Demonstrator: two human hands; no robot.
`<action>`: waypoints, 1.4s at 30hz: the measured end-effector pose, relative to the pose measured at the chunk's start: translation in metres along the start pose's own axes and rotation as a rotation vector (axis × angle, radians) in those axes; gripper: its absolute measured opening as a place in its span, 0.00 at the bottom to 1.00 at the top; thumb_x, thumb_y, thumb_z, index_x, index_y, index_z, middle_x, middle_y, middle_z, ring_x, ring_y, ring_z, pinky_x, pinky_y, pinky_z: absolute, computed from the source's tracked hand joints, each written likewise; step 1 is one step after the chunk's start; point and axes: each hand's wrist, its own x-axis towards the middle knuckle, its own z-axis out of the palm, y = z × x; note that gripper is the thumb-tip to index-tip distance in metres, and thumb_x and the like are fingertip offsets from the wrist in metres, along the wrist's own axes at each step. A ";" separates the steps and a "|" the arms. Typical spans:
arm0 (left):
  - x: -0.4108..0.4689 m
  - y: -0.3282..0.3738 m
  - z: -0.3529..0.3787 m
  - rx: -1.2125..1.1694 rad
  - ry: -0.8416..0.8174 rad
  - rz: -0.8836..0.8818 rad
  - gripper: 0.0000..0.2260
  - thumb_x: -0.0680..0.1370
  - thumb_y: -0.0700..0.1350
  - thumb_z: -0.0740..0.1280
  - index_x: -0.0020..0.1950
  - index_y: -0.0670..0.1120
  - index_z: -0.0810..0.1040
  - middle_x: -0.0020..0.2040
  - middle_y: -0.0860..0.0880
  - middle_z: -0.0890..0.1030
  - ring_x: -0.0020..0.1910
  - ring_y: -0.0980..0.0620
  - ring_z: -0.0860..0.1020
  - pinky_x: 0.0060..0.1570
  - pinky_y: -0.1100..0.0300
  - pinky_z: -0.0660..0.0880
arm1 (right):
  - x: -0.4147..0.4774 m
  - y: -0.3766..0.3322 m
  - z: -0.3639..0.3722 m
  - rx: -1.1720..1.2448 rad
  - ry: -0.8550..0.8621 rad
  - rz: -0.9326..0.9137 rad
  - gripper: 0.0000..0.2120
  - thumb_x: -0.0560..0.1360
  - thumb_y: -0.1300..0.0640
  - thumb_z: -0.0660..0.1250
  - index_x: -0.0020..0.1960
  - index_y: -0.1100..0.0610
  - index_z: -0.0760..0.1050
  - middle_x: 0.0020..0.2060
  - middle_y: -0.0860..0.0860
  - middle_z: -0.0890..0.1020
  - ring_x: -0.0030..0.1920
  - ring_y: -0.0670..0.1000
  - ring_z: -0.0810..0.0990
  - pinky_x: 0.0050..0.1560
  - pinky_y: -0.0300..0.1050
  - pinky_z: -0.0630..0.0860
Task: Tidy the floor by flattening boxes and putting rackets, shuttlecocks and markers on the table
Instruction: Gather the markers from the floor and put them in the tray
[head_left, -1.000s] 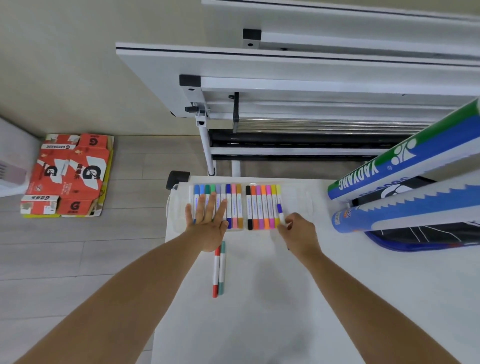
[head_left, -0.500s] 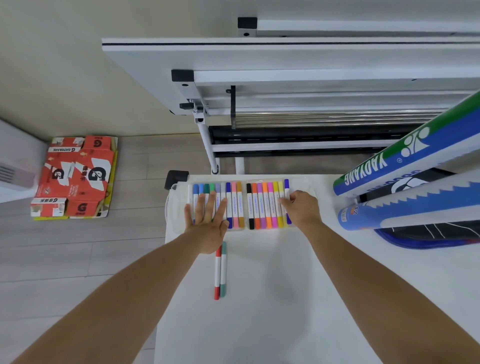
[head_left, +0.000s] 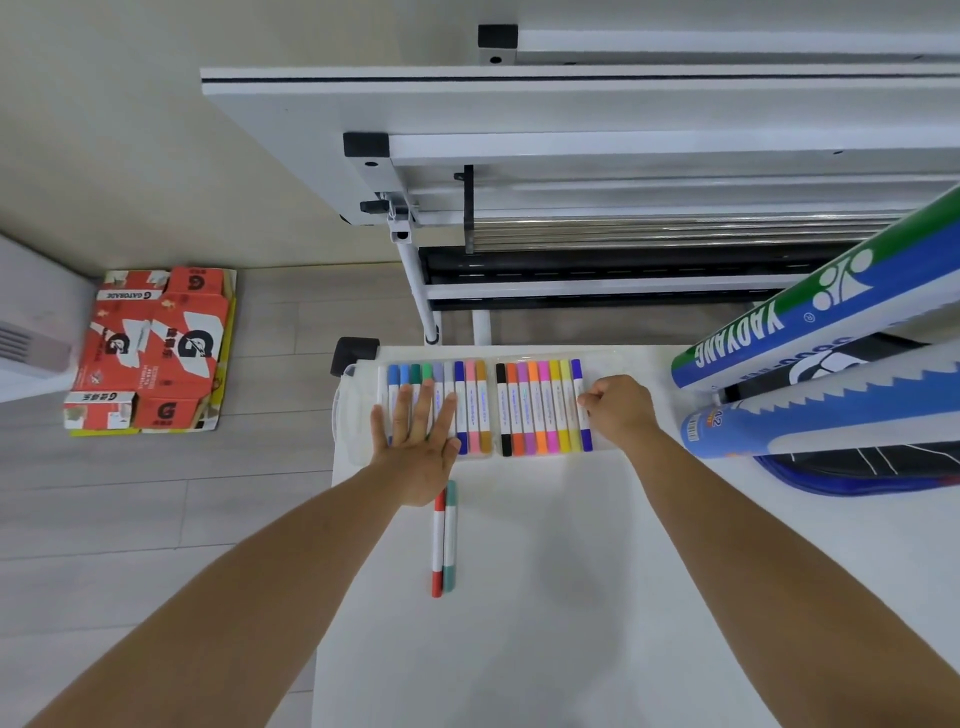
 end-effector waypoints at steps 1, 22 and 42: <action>0.000 0.000 0.000 0.001 0.003 0.002 0.29 0.83 0.61 0.39 0.70 0.57 0.18 0.69 0.50 0.15 0.69 0.43 0.18 0.71 0.35 0.31 | 0.000 0.001 0.000 0.004 0.001 0.005 0.11 0.79 0.48 0.65 0.49 0.56 0.76 0.46 0.52 0.80 0.43 0.50 0.79 0.44 0.40 0.74; -0.002 -0.001 -0.001 -0.037 -0.010 0.006 0.28 0.84 0.60 0.39 0.74 0.56 0.22 0.71 0.50 0.17 0.69 0.44 0.18 0.71 0.34 0.31 | -0.146 -0.067 0.102 -0.114 -0.298 -0.263 0.20 0.75 0.36 0.63 0.35 0.50 0.69 0.30 0.46 0.74 0.33 0.46 0.73 0.36 0.38 0.70; -0.001 -0.002 0.001 -0.046 0.002 0.012 0.27 0.83 0.60 0.38 0.74 0.57 0.22 0.71 0.50 0.17 0.70 0.43 0.19 0.71 0.34 0.31 | -0.155 -0.065 0.107 -0.148 -0.203 -0.217 0.18 0.75 0.35 0.63 0.41 0.50 0.70 0.33 0.45 0.74 0.34 0.45 0.74 0.34 0.38 0.68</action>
